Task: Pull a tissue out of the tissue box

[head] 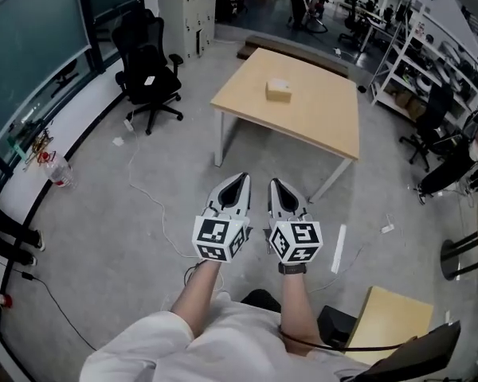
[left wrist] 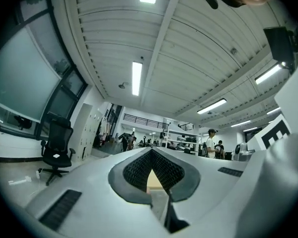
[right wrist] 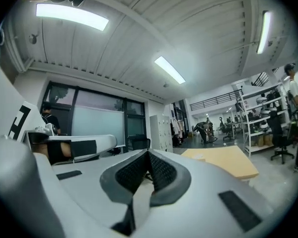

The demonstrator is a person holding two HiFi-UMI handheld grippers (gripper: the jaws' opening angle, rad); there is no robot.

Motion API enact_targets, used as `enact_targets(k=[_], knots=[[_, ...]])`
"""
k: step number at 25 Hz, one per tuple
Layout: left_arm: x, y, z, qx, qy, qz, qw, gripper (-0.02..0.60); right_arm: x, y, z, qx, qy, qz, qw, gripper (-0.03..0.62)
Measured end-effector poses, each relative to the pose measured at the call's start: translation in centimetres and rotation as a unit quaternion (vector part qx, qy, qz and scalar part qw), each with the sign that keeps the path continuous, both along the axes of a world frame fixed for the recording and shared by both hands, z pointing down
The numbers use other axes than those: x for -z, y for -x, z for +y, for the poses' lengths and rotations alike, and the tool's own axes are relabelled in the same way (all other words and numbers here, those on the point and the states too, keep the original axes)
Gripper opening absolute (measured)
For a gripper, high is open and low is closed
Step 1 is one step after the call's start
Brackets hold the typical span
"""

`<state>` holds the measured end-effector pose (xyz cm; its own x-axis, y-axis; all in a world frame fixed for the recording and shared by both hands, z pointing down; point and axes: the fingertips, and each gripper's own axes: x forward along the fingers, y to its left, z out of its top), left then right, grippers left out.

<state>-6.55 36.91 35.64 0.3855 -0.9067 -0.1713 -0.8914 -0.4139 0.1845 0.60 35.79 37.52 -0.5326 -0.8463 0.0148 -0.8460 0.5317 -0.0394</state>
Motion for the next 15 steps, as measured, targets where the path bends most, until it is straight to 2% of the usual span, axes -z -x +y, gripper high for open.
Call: enact_targets(k=[3,7,11,15], knots=[[-0.6,0.0,-3.5,-0.007,0.006,-0.002,1.0,-0.011,-0.5,1.1,-2.9,0.014,0.008,0.006,1.0,-0.006],[-1.1,-1.5,-8.1,-0.013,0.012,-0.004,0.9998,-0.011,-0.7,-1.0,-8.0,0.004,0.015,-0.006,1.0,-0.006],[-1.8,-3.0,-14.9,-0.012,0.006,-0.006,0.9999,-0.011,-1.1,-3.3,-15.6,-0.001,0.012,-0.02,1.0,-0.006],[-0.1,-4.7,-22.9,-0.003,-0.008,-0.015,0.9999,-0.011,1.2,-5.1,-24.2,0.009,-0.008,-0.026,1.0,-0.006]])
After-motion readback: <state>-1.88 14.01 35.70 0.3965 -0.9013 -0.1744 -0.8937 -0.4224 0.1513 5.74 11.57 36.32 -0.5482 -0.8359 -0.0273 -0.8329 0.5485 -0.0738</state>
